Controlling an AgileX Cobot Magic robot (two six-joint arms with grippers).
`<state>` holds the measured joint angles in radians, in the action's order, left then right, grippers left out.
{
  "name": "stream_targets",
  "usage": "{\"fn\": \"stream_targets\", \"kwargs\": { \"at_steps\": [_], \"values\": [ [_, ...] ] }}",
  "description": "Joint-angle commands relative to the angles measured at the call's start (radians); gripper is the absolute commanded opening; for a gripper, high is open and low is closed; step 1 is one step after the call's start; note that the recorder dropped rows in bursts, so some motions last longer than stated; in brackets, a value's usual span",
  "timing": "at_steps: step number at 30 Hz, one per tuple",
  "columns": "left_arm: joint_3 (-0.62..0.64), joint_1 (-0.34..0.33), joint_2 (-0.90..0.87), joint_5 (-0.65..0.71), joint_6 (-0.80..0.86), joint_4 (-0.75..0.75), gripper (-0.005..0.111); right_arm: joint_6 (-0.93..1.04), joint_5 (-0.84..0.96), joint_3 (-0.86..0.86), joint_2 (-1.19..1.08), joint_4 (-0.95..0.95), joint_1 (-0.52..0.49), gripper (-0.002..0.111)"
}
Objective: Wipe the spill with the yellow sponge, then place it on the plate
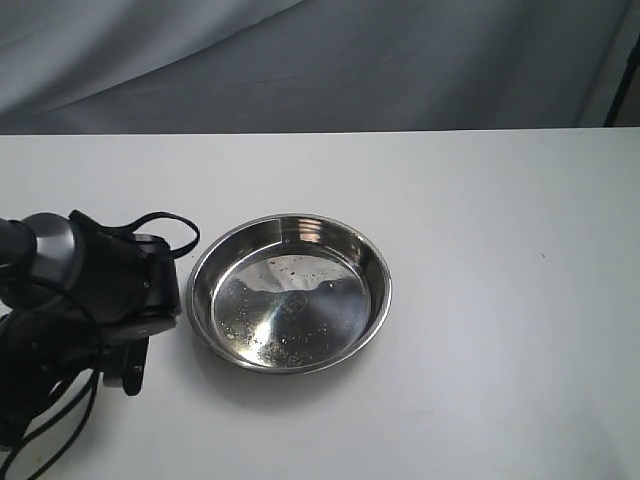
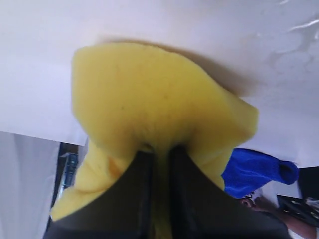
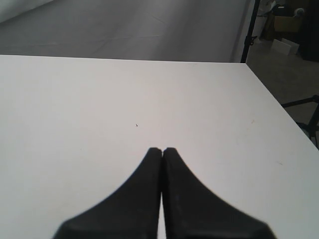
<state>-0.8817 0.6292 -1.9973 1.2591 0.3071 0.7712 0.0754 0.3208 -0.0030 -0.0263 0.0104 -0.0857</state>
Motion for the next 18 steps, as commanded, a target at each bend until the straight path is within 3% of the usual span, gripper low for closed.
{"fn": "stream_targets", "kwargs": {
  "at_steps": [1, 18],
  "values": [
    [0.003, 0.081, 0.006, -0.127, 0.017, -0.032, 0.0, -0.001, -0.002, 0.003, 0.006, -0.01, -0.004, 0.0],
    [-0.012, 0.466, 0.006, -0.187, 0.008, -0.051, 0.0, -0.001, -0.002, 0.003, 0.006, -0.01, -0.004, 0.0]
  ]
}}
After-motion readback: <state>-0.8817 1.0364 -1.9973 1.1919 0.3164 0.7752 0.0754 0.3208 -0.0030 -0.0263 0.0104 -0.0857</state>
